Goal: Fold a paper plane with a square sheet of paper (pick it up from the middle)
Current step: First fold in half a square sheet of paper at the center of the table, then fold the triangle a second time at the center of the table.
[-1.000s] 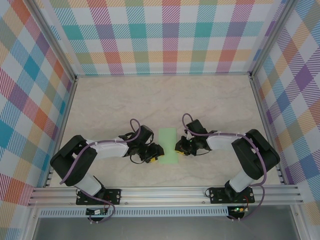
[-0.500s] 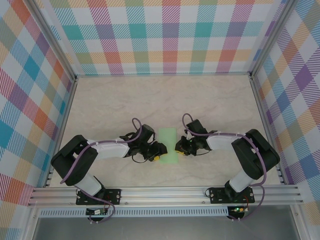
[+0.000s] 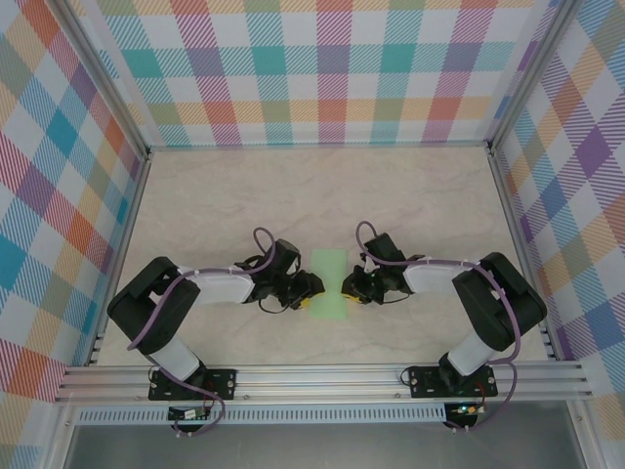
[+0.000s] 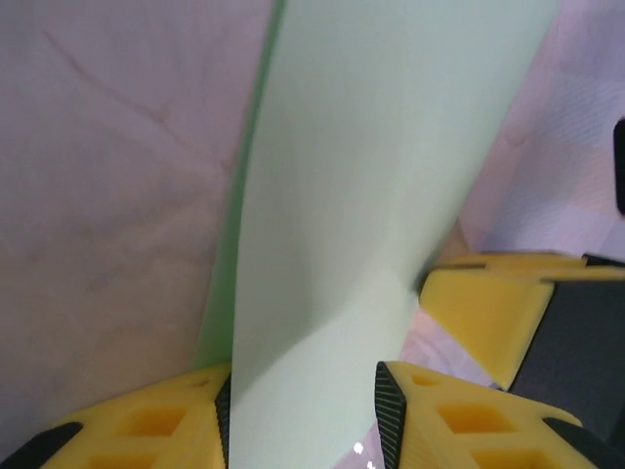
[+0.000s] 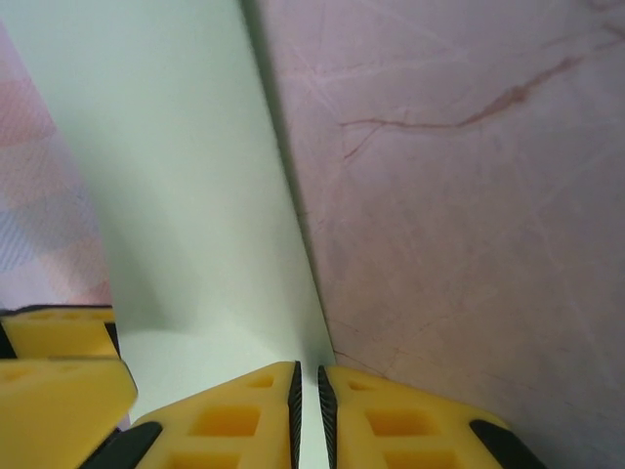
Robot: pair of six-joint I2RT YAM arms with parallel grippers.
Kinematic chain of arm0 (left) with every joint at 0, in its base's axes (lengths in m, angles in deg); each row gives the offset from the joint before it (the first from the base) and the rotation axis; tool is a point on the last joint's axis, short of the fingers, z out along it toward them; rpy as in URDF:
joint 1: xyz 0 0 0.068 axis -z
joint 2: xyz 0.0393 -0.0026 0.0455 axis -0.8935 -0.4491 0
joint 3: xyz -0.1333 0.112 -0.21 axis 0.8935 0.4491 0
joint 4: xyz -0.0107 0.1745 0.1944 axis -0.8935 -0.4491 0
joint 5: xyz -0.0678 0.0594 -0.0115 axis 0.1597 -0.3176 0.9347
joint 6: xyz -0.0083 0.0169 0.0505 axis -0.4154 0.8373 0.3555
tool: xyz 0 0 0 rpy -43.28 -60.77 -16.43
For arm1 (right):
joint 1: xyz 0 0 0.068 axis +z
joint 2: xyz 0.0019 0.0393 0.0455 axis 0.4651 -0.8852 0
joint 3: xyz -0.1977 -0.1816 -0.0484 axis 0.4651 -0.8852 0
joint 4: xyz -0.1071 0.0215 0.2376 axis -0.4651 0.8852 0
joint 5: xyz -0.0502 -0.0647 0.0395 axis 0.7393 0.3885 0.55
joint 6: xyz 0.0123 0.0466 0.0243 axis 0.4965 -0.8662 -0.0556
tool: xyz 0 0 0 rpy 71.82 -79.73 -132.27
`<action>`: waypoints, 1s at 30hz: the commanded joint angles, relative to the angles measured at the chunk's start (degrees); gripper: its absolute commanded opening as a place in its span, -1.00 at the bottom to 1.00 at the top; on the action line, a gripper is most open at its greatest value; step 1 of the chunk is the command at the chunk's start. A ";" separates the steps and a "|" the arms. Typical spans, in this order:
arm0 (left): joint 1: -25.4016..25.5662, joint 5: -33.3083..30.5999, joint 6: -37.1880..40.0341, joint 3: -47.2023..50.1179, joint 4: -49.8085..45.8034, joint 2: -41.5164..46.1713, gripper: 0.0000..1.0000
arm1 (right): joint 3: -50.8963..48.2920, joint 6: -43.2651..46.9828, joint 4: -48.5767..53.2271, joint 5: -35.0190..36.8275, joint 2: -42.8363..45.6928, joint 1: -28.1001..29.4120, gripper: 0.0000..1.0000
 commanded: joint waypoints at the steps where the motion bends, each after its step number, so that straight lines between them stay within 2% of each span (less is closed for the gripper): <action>1: -1.46 0.92 -0.96 -1.97 3.12 -1.91 -0.21 | -2.64 -0.05 0.80 2.11 -2.82 1.07 -0.63; 11: -3.07 3.29 0.17 -4.36 3.08 -4.40 -0.33 | -1.44 0.24 1.82 2.54 0.40 1.11 -0.57; 14: -3.35 3.28 0.61 -4.29 2.49 -3.66 -0.32 | -0.36 1.42 3.56 3.11 1.32 1.08 -0.54; 16: -3.36 3.42 1.12 -4.31 2.03 -2.69 -0.22 | 0.15 1.91 5.06 3.84 1.70 1.11 -0.52; 21: -3.53 4.48 2.23 -5.18 1.69 -2.41 -0.27 | 0.12 2.29 5.20 3.80 2.50 1.11 -0.49; 25: -3.53 3.90 3.48 -6.65 -0.85 -2.79 -0.36 | -1.56 2.45 4.72 5.56 7.51 1.41 -0.34; 30: -3.79 3.65 3.43 -7.02 -1.46 -2.33 -0.40 | -2.73 4.76 8.36 12.48 16.77 4.59 -0.17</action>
